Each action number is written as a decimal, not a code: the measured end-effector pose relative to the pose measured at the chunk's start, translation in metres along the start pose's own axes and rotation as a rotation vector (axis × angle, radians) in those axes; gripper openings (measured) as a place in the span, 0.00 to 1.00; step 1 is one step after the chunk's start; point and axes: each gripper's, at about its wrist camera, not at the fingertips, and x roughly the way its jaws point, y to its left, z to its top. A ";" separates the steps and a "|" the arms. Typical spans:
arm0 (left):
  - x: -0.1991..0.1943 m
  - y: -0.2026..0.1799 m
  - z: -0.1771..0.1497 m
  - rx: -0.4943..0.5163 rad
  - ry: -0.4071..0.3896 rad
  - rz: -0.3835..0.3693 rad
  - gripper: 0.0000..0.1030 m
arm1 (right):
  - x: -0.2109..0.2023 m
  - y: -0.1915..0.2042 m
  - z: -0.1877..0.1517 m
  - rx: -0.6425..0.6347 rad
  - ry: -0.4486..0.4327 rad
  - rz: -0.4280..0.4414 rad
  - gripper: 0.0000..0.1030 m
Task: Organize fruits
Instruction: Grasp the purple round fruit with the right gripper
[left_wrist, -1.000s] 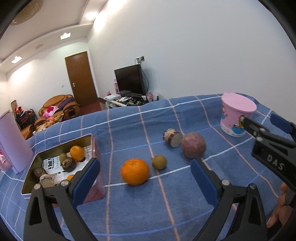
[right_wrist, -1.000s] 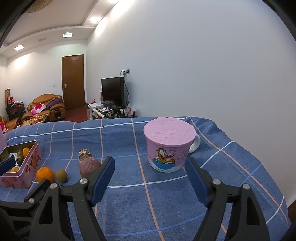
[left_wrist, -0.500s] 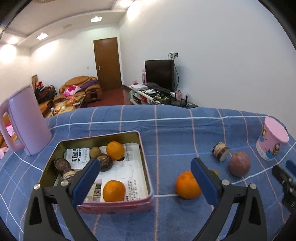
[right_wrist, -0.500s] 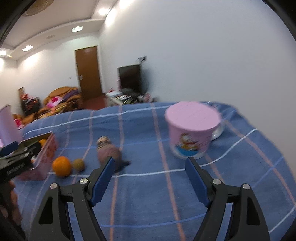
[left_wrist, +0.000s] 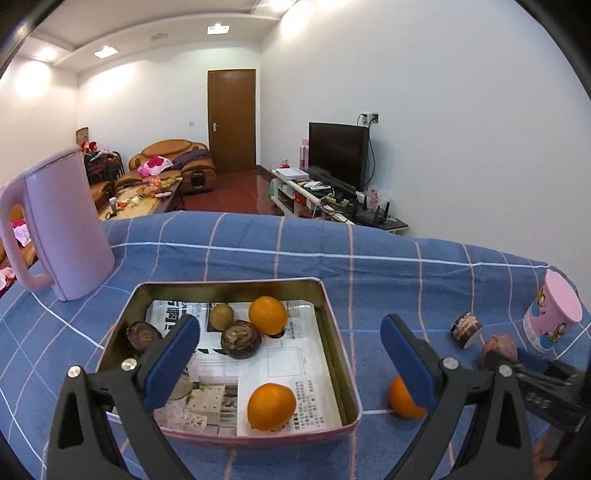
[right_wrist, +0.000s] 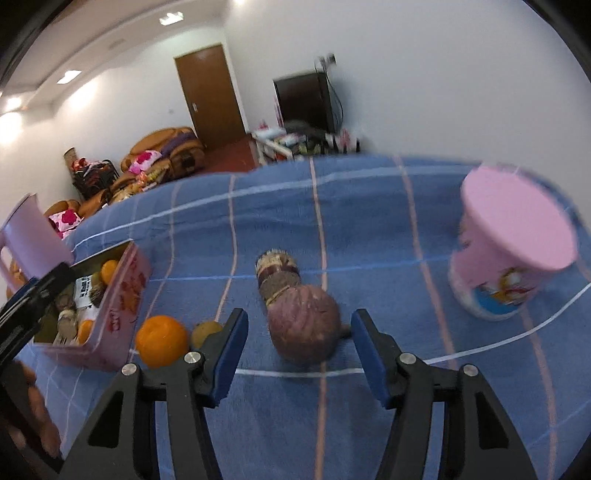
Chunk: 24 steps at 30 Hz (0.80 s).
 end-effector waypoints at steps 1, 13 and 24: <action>0.000 -0.002 0.000 0.009 0.003 -0.005 0.98 | 0.006 0.000 0.000 0.002 0.019 -0.001 0.58; -0.002 -0.057 -0.015 0.279 0.049 -0.175 0.97 | -0.008 -0.003 -0.016 -0.009 -0.021 -0.035 0.47; 0.014 -0.098 -0.040 0.427 0.173 -0.247 0.88 | -0.041 -0.017 -0.025 0.053 -0.119 -0.018 0.47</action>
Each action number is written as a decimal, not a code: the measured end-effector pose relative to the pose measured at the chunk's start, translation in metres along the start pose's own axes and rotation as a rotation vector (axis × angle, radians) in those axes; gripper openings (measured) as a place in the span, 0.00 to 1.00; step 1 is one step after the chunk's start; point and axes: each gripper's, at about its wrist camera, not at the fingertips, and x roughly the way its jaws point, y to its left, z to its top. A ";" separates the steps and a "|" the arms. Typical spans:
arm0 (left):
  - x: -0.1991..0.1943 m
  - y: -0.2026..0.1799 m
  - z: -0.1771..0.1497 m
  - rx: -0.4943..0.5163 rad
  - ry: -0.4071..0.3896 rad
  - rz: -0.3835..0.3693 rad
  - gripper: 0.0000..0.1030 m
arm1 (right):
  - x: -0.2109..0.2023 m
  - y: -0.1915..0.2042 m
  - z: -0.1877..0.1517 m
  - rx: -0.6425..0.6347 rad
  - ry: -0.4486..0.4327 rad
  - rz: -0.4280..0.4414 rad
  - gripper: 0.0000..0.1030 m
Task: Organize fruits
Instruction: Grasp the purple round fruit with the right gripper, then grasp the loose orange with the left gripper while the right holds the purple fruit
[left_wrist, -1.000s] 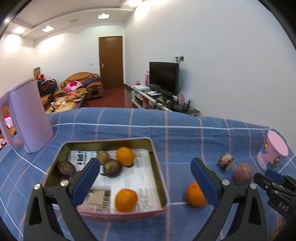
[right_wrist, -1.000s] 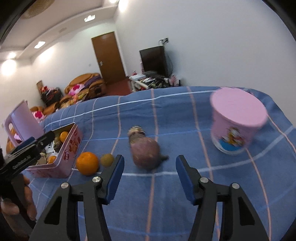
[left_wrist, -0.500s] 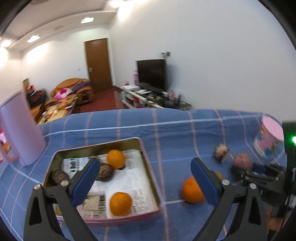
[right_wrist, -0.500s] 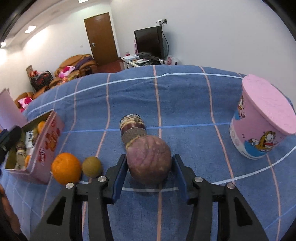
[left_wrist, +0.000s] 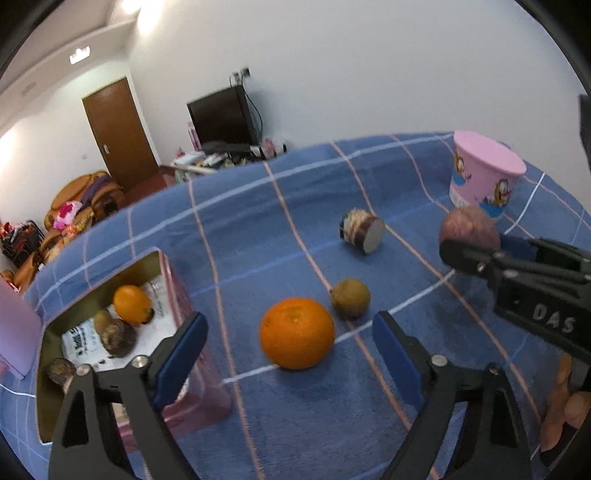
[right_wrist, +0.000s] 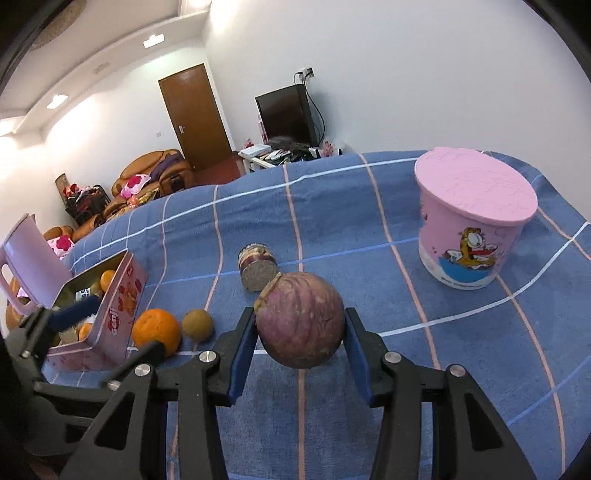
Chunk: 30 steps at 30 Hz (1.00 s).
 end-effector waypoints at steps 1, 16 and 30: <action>0.005 0.001 0.000 -0.012 0.024 -0.017 0.88 | 0.000 0.000 0.000 0.003 0.000 0.002 0.47; 0.023 -0.012 0.001 0.031 0.084 -0.036 0.72 | 0.002 0.000 -0.002 0.023 0.000 0.000 0.47; 0.024 -0.003 0.006 -0.026 0.062 -0.022 0.50 | -0.004 -0.001 -0.003 0.040 -0.035 -0.031 0.47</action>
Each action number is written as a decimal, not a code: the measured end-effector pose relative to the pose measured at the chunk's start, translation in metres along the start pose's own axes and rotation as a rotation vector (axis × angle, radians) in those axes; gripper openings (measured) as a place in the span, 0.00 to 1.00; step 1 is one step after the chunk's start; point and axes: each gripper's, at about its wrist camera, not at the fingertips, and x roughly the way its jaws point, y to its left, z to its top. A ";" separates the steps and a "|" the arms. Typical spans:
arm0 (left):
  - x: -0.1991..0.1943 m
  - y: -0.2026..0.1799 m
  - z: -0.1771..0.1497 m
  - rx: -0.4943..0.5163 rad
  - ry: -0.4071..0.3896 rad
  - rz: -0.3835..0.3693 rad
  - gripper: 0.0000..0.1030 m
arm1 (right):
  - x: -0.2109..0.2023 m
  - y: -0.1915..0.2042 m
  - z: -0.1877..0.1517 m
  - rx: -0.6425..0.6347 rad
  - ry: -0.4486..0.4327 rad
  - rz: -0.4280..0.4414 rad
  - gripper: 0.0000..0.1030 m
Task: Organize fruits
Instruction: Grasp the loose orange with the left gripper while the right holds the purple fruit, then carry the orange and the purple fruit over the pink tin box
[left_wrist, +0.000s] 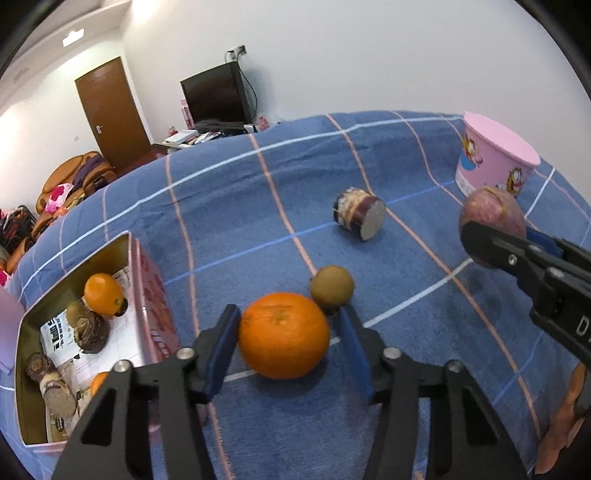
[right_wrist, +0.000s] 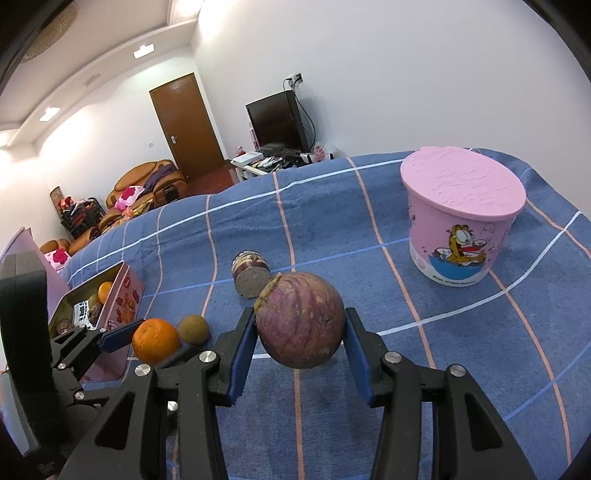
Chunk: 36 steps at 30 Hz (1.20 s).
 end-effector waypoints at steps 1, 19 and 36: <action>-0.002 0.003 -0.001 -0.014 -0.009 -0.003 0.48 | -0.001 0.000 0.000 0.001 -0.007 -0.004 0.47; -0.057 0.015 -0.006 -0.049 -0.182 -0.396 0.48 | -0.017 0.000 -0.001 -0.008 -0.074 -0.026 0.47; -0.059 0.016 -0.026 -0.072 -0.168 -0.167 0.48 | -0.037 0.007 -0.006 -0.035 -0.154 -0.097 0.47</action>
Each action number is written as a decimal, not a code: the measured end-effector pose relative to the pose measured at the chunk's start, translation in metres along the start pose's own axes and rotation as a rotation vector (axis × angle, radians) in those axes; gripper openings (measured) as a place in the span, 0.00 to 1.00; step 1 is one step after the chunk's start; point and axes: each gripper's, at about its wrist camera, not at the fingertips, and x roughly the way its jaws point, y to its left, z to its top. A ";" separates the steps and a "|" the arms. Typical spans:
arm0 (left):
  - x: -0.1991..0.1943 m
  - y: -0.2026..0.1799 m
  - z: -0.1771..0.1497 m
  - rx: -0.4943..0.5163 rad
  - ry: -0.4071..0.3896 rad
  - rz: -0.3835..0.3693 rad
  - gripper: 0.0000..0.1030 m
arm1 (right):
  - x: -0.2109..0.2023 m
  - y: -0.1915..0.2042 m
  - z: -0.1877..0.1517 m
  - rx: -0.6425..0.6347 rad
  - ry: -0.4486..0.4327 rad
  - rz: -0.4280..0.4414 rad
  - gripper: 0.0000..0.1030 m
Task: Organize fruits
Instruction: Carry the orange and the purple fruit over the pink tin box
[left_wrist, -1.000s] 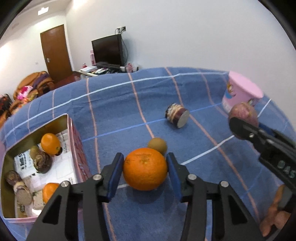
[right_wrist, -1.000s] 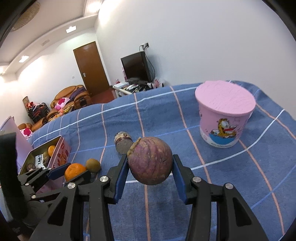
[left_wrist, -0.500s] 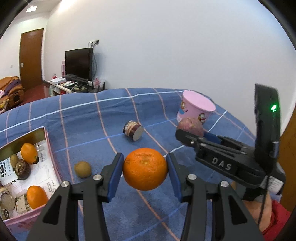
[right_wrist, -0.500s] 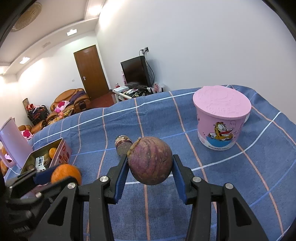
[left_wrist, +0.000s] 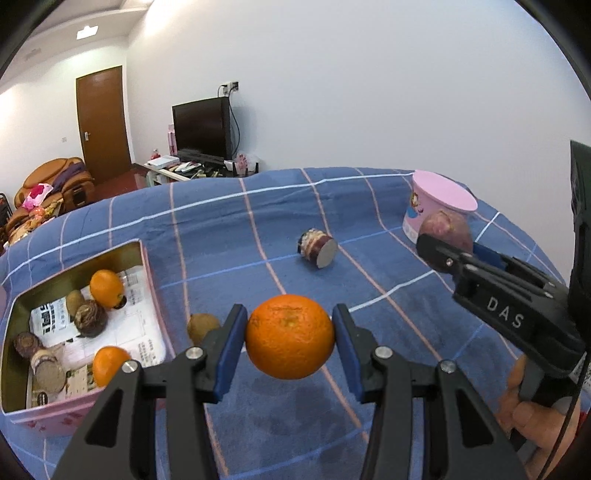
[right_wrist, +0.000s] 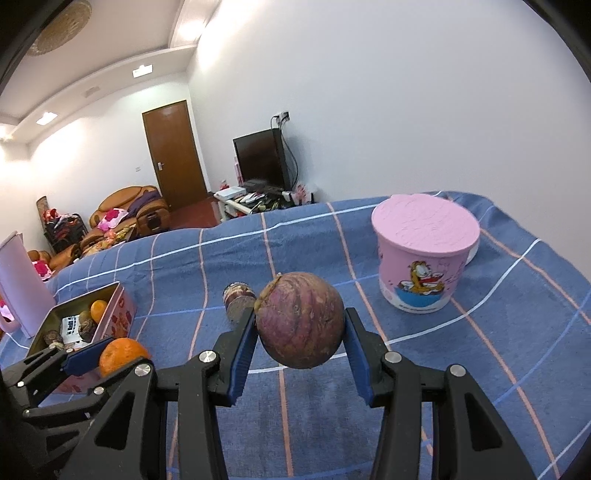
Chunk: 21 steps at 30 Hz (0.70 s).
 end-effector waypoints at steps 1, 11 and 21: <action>-0.001 -0.001 -0.002 0.005 0.003 -0.003 0.48 | -0.002 0.000 -0.001 0.004 0.001 -0.002 0.47; -0.027 -0.008 -0.018 0.077 -0.025 -0.012 0.48 | -0.029 0.012 -0.016 -0.007 -0.021 -0.028 0.47; -0.051 0.054 -0.014 -0.018 -0.095 0.080 0.48 | -0.042 0.054 -0.028 -0.072 -0.042 0.004 0.47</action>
